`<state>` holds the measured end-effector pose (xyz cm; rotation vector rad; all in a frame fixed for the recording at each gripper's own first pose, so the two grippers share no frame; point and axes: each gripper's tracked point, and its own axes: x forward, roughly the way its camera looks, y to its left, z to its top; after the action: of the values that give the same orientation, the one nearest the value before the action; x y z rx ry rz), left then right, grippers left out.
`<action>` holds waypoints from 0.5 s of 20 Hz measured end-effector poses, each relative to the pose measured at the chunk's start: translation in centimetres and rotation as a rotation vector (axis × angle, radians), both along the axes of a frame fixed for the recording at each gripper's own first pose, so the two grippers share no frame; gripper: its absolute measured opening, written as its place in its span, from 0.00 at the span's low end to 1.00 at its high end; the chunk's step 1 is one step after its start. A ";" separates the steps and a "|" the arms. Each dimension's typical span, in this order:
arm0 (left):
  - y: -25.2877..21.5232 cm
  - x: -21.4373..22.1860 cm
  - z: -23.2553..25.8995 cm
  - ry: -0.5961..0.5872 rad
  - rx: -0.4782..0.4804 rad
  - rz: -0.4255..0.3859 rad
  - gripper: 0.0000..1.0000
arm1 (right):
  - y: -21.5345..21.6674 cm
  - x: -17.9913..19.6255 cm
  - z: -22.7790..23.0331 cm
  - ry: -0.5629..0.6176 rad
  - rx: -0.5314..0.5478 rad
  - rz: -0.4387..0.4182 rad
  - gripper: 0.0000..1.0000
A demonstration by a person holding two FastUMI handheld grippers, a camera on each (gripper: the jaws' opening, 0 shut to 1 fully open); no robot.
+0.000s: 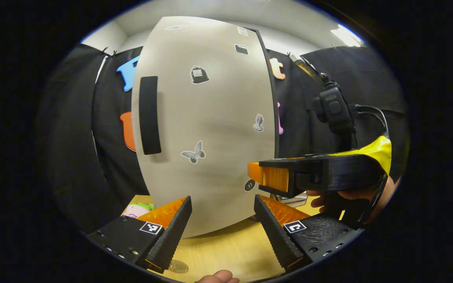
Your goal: Open the cabinet door with the right hand, grasp the bottle in the cabinet with the left hand and place it on the coaster, then close the cabinet door with the right hand.
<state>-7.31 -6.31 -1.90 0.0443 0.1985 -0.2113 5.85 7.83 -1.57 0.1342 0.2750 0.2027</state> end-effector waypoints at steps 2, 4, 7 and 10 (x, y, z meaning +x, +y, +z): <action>0.9 0.2 0.0 0.003 -0.027 0.024 0.96 | 0.7 -0.3 -0.3 0.008 -0.008 0.023 0.92; 1.6 0.4 0.8 -0.015 -0.038 0.038 0.96 | 0.9 -0.5 -0.6 0.013 -0.018 0.033 0.92; 1.8 0.7 0.9 -0.026 -0.047 0.044 0.95 | 0.3 -1.1 -0.4 0.002 -0.014 0.026 0.92; 1.4 0.8 0.9 -0.044 -0.044 0.027 0.95 | -0.6 -1.4 -0.7 -0.001 -0.010 0.007 0.92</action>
<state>-6.52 -4.92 -1.00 0.0020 0.1506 -0.1872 4.48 7.22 -2.31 0.1229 0.2752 0.2080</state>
